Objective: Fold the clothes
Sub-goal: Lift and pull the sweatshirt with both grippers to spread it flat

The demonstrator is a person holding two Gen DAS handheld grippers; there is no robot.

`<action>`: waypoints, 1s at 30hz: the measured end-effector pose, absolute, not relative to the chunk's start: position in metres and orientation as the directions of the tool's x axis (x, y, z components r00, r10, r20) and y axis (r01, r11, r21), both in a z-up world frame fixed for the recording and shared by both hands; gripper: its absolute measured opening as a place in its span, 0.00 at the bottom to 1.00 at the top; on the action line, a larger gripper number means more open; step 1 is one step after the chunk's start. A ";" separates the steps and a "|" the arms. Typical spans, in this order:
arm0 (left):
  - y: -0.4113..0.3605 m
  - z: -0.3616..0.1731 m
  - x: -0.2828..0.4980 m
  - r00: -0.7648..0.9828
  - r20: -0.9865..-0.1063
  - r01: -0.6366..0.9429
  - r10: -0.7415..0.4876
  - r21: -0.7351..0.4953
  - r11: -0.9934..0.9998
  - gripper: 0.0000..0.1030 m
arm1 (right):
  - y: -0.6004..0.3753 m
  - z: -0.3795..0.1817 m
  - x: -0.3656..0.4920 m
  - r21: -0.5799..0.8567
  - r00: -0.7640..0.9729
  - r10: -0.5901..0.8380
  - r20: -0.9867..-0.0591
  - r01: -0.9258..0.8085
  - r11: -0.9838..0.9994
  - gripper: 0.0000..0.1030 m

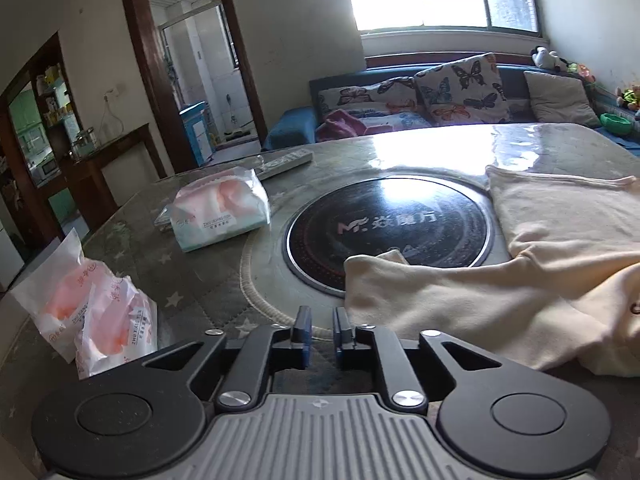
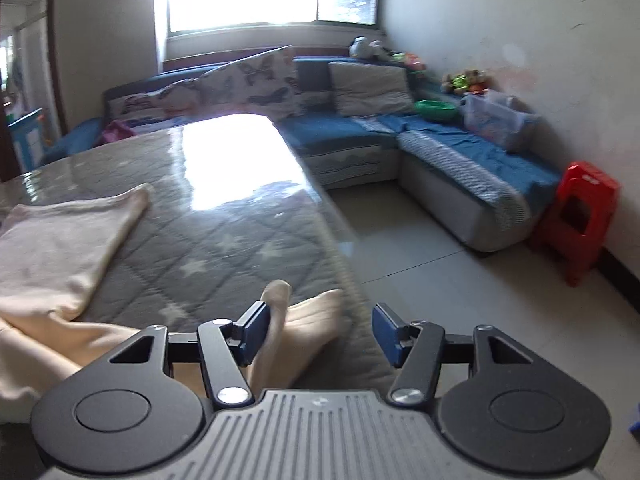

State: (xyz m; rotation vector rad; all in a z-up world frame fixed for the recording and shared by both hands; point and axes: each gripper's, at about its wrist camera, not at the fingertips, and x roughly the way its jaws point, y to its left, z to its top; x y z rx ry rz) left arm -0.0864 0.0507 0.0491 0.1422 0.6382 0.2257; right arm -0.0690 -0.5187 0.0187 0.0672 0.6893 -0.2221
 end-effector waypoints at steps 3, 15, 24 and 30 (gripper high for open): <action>0.045 0.054 -0.086 0.792 -0.575 -0.137 0.205 0.160 0.978 0.28 | -0.529 0.022 -0.076 -0.028 0.743 -0.225 -0.630 0.268 0.963 0.59; -0.033 0.064 -0.078 0.816 -0.562 0.188 -0.134 0.039 0.981 0.32 | -0.532 0.042 -0.100 -0.030 0.772 -0.221 -0.596 0.254 0.967 0.61; -0.096 0.055 -0.078 0.729 -0.580 0.445 -0.363 -0.001 0.896 0.32 | -0.476 0.020 -0.074 -0.074 0.760 -0.057 -0.648 0.011 0.997 0.34; -0.123 0.045 -0.071 0.713 -0.591 0.507 -0.377 0.063 0.860 0.32 | -0.473 0.019 -0.079 -0.158 0.767 -0.162 -0.621 0.080 0.984 0.10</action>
